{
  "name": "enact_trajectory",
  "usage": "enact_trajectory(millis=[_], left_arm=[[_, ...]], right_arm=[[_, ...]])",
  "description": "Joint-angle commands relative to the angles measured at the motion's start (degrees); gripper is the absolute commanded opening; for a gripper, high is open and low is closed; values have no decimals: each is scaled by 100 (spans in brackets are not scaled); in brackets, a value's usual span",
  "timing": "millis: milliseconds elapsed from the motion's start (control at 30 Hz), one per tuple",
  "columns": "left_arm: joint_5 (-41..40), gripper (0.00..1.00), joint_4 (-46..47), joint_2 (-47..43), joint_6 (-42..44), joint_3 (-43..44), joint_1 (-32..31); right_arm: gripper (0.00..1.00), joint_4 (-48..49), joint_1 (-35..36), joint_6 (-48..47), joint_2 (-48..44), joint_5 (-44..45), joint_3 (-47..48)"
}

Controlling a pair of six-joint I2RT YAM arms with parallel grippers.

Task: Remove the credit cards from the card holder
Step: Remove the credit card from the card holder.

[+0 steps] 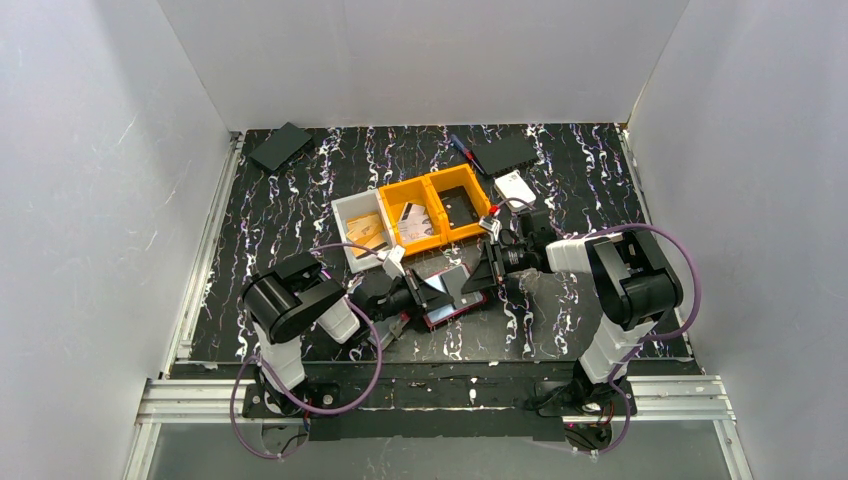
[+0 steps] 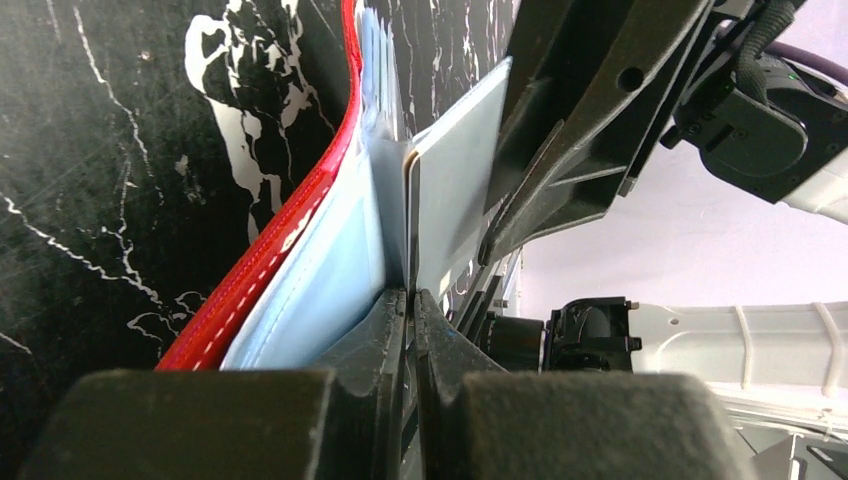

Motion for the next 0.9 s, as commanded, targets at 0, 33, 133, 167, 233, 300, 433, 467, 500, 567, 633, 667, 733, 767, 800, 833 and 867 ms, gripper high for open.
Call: enact_trajectory(millis=[0, 33, 133, 167, 233, 300, 433, 467, 500, 567, 633, 667, 733, 767, 800, 833, 867], left_arm=[[123, 0, 251, -416, 377, -74, 95], [149, 0, 251, -449, 426, -101, 94], [188, 0, 243, -504, 527, -171, 121], [203, 0, 242, -501, 536, -190, 128], [229, 0, 251, -472, 545, -229, 152], [264, 0, 264, -455, 556, -256, 163], [328, 0, 298, -459, 578, -308, 187], [345, 0, 310, -473, 582, -325, 198], [369, 0, 323, -489, 582, -343, 205], [421, 0, 346, -536, 602, -376, 223], [478, 0, 361, -587, 622, -390, 233], [502, 0, 365, -631, 646, -403, 245], [517, 0, 373, -697, 654, -459, 264], [522, 0, 382, -736, 665, -491, 282], [525, 0, 389, -782, 674, -530, 300], [533, 0, 396, -821, 681, -564, 318], [542, 0, 397, -868, 687, -600, 327]], right_arm=[[31, -293, 42, -187, 3, -321, 202], [32, -293, 35, -188, 4, -329, 203], [34, -293, 10, -197, -4, -368, 212], [34, -293, -5, -194, -5, -377, 212], [34, -293, -40, -204, -5, -397, 212], [34, -293, -61, -205, -5, -414, 212], [28, -286, -81, -212, 8, -402, 212], [24, -285, -81, -214, 19, -398, 212], [18, -291, -81, -222, 29, -374, 212], [7, -293, -88, -247, 58, -386, 219], [2, -298, -89, -270, 65, -395, 225], [1, -314, -90, -287, 65, -395, 229], [1, -356, -102, -322, 73, -380, 246], [1, -382, -113, -346, 74, -370, 255], [1, -401, -128, -366, 74, -351, 256], [1, -407, -147, -376, 82, -328, 256], [1, -441, -165, -404, 89, -299, 264]])
